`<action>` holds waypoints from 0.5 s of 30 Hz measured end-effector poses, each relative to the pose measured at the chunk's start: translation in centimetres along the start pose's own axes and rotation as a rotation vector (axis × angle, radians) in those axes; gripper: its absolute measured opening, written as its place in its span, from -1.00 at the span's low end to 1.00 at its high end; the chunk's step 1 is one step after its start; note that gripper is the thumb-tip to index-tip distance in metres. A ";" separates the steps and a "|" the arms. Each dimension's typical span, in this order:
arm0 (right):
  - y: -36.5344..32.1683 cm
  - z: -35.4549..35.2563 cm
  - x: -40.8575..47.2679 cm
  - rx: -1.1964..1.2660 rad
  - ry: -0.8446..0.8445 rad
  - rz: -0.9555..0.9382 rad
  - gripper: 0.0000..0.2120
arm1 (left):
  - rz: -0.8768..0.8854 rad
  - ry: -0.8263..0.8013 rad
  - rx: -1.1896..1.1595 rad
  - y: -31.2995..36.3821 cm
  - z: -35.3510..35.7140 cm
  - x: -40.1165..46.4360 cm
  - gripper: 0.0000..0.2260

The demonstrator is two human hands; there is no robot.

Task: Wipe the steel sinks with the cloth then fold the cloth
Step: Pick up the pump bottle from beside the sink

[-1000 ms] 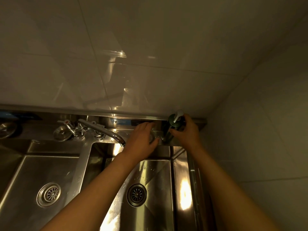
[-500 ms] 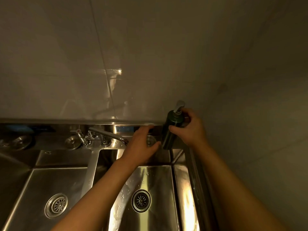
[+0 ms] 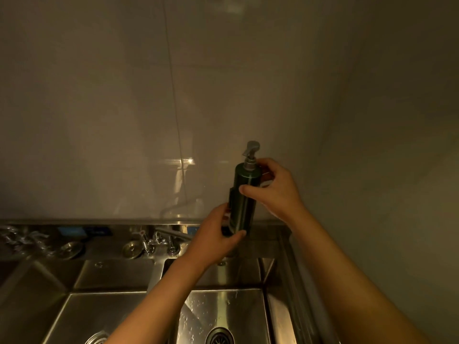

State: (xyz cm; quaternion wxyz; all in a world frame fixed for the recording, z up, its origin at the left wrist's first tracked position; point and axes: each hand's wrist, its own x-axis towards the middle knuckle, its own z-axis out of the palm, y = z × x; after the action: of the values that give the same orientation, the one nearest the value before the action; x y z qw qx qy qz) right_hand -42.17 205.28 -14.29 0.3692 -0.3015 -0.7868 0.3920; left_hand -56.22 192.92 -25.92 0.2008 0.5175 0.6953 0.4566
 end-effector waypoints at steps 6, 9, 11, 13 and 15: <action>-3.4 0.1 -0.7 0.025 -0.031 -0.072 -0.48 | -0.005 0.100 -0.018 2.1 -1.6 -1.1 -0.45; -4.0 0.8 -1.2 0.054 -0.052 -0.094 -0.49 | -0.011 0.134 -0.011 2.3 -2.4 -2.4 -0.47; -4.3 1.8 -1.6 0.085 -0.089 -0.111 -0.48 | -0.021 0.162 -0.002 2.1 -3.1 -3.6 -0.48; -4.6 3.2 -2.0 0.125 -0.160 -0.119 -0.46 | -0.055 0.192 0.013 1.6 -4.0 -5.0 -0.48; -5.0 5.0 -2.5 0.164 -0.252 -0.122 -0.45 | -0.083 0.231 0.055 0.9 -5.0 -6.7 -0.46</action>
State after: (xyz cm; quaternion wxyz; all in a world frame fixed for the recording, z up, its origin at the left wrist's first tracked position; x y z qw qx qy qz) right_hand -45.87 198.85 -13.05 0.3138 -0.1705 -0.8092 0.4665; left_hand -56.91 184.82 -23.90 0.1240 0.4374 0.7470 0.4851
